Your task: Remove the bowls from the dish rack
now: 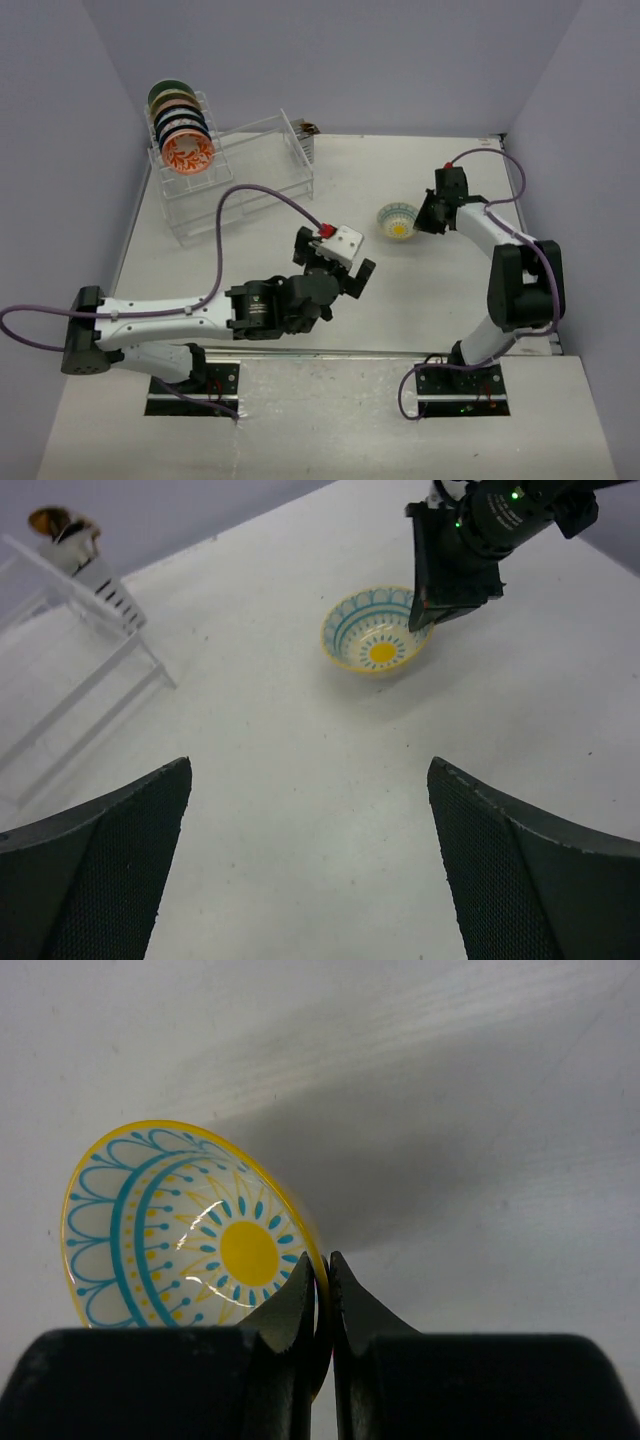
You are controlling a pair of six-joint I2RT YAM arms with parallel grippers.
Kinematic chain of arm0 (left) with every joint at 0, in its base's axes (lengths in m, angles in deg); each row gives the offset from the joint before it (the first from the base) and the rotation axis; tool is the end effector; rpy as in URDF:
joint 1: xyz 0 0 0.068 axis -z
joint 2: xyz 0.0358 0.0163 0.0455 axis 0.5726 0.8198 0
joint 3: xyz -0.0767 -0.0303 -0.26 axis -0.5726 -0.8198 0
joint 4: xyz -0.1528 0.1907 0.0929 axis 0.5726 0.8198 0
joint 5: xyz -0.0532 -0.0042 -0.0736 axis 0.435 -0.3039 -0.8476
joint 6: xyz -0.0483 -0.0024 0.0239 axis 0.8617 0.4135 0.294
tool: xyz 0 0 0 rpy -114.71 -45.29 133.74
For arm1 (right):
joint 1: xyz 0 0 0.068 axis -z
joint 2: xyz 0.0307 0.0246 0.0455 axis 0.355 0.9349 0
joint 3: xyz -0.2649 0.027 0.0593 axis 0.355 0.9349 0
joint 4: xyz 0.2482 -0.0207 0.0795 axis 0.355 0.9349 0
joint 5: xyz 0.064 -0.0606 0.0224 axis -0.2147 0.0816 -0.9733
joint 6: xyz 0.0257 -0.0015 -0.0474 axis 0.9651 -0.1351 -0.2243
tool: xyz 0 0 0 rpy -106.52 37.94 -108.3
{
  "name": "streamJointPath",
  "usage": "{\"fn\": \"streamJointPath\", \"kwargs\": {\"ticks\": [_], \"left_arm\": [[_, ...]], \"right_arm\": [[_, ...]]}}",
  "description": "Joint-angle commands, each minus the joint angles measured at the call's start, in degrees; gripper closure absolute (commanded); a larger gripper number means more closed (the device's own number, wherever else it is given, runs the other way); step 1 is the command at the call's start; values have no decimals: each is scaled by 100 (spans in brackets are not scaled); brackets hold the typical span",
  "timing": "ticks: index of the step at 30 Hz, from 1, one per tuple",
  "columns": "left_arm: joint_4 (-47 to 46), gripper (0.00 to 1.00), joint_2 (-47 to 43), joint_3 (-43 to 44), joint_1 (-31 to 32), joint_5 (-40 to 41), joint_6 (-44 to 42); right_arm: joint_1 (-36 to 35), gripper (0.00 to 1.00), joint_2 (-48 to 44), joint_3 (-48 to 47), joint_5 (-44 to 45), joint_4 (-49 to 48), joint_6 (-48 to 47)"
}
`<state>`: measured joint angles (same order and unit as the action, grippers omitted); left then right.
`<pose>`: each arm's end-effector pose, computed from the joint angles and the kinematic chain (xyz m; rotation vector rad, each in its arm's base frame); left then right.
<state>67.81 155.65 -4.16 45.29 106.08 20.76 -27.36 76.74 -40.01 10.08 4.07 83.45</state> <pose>0.0777 -0.2909 0.3368 0.5294 1.6730 -0.3031 0.3201 0.0383 0.2092 0.4913 2.4934 0.3068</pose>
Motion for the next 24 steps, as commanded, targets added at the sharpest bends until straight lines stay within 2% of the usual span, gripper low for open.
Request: {"fn": "streamJointPath", "kwargs": {"ticks": [1,2,6,7,9,10,11,12,14,16,18,19,21,22,24], "left_arm": [[2682,0,-480,500,-16,1221,2586],[3417,0,-569,553,-16,1231,2880],[4688,0,-947,668,-16,1284,3988],[4969,0,-1087,712,-24,1310,4495],[5865,0,-1280,931,-33,1328,5077],[6146,0,-1360,1010,-42,1363,5576],[6480,0,-1439,1063,-42,1398,5712],[6527,0,-1640,1107,-51,1442,5756],[6562,0,-1808,1116,-112,1583,5748],[6458,0,-1984,1186,-304,1645,5529],[5976,0,-2046,1257,-472,1627,5144],[5495,0,-2038,1283,-682,1479,4620],[5070,0,-1933,1371,-946,1259,4212],[4833,0,-1880,1406,-1200,1093,3879],[4270,0,-1661,1485,-1482,812,3631]], "right_arm": [[103,100,651,-1025,390,-605,155],[120,100,827,-1149,400,-605,190],[260,100,1836,-2060,269,-413,287],[296,100,1996,-2238,198,-246,339],[375,94,2269,-2634,-13,-175,445],[402,93,2583,-2809,-39,87,480],[419,93,2734,-2976,-92,203,515],[489,92,2875,-3352,-171,395,516],[499,86,3000,-3479,-154,591,507],[507,69,2869,-3444,-102,582,498],[499,50,2675,-3304,-66,564,498],[507,44,2387,-3234,-40,495,481],[507,34,2008,-2988,21,441,437],[499,25,1798,-2917,65,432,436],[507,22,1060,-2610,171,389,419]]}}
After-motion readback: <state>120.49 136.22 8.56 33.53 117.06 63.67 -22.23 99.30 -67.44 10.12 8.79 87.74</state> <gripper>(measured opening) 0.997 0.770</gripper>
